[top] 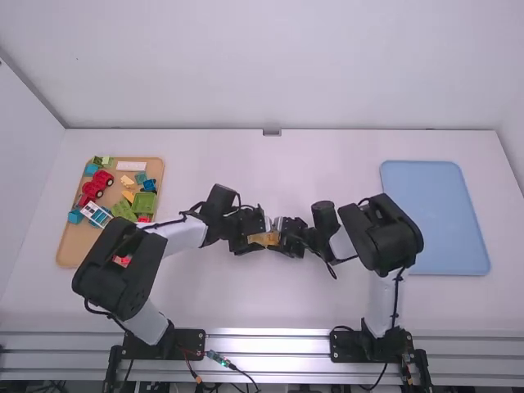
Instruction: Assemble lego blocks to make yellow taxi
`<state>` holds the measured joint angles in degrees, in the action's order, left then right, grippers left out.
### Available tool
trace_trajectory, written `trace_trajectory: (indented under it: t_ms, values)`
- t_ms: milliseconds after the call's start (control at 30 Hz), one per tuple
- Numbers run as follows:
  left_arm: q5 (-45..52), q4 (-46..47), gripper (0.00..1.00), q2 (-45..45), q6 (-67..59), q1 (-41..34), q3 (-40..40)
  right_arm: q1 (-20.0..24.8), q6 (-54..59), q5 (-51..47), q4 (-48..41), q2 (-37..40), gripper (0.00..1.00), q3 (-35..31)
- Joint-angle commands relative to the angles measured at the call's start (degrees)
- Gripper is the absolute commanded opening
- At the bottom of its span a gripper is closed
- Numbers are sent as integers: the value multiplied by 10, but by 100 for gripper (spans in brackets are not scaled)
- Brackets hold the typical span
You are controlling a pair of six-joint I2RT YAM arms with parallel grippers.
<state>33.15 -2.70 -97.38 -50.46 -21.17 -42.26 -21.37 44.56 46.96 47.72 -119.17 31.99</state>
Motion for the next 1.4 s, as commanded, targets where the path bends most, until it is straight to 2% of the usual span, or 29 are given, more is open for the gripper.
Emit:
trace_trajectory:
  t_ms: [0,233,367,600,1133,1367]
  values:
    - [5,0,72,-10,5,3,5,-1,33,-98,-26,-32,31,-31]
    - [21,0,71,-12,3,3,5,-1,33,-97,-50,-32,30,-18]
    - [22,4,68,-13,3,-4,5,-7,34,-97,-108,-32,29,12]
    - [19,1,62,-26,4,-1,5,-8,39,-97,-142,-32,27,30]
    - [19,-21,58,-31,20,0,5,-9,37,-97,-53,-32,27,-17]
    - [19,3,50,-31,16,-1,-11,-8,37,-97,-103,-32,27,8]
